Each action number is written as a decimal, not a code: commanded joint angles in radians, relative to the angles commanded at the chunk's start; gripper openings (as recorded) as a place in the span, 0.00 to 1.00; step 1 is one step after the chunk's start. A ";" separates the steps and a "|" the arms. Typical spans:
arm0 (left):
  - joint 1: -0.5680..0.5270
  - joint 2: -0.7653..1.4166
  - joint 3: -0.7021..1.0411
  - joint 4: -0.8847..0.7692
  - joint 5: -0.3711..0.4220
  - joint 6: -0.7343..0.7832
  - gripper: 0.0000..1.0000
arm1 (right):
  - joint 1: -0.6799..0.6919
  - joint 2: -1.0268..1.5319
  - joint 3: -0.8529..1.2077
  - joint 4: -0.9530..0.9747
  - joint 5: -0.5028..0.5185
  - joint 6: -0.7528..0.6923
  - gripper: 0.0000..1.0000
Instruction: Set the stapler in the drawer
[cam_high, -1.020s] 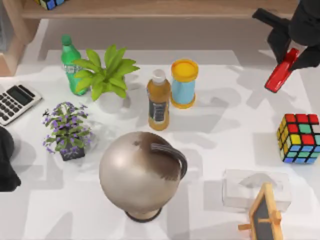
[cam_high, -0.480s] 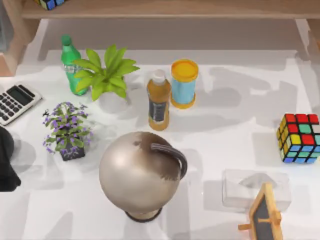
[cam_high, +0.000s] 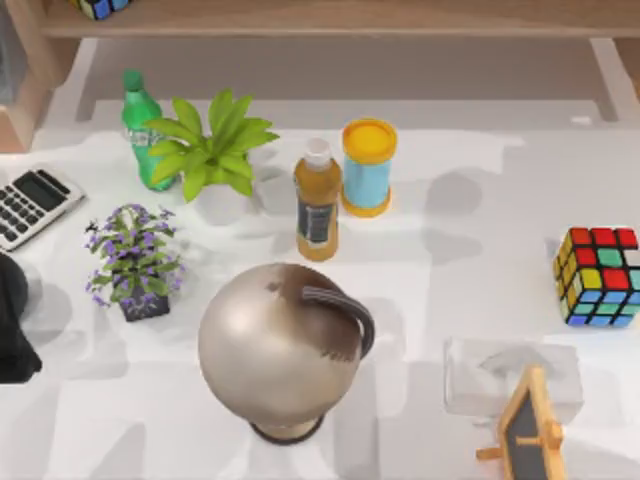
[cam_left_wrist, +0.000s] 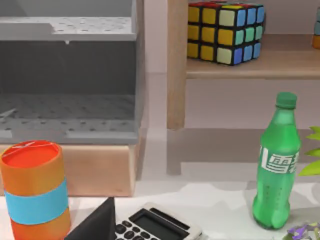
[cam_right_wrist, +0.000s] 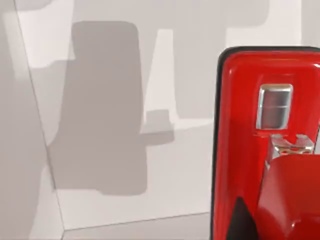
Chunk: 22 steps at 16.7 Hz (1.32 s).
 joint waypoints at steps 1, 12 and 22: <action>0.000 0.000 0.000 0.000 0.000 0.000 1.00 | -0.008 0.043 0.027 -0.009 -0.005 -0.039 0.00; 0.000 0.000 0.000 0.000 0.000 0.000 1.00 | -0.011 0.177 0.086 -0.045 -0.016 -0.132 0.00; 0.000 0.000 0.000 0.000 0.000 0.000 1.00 | -0.006 0.106 0.007 0.000 -0.023 -0.157 0.00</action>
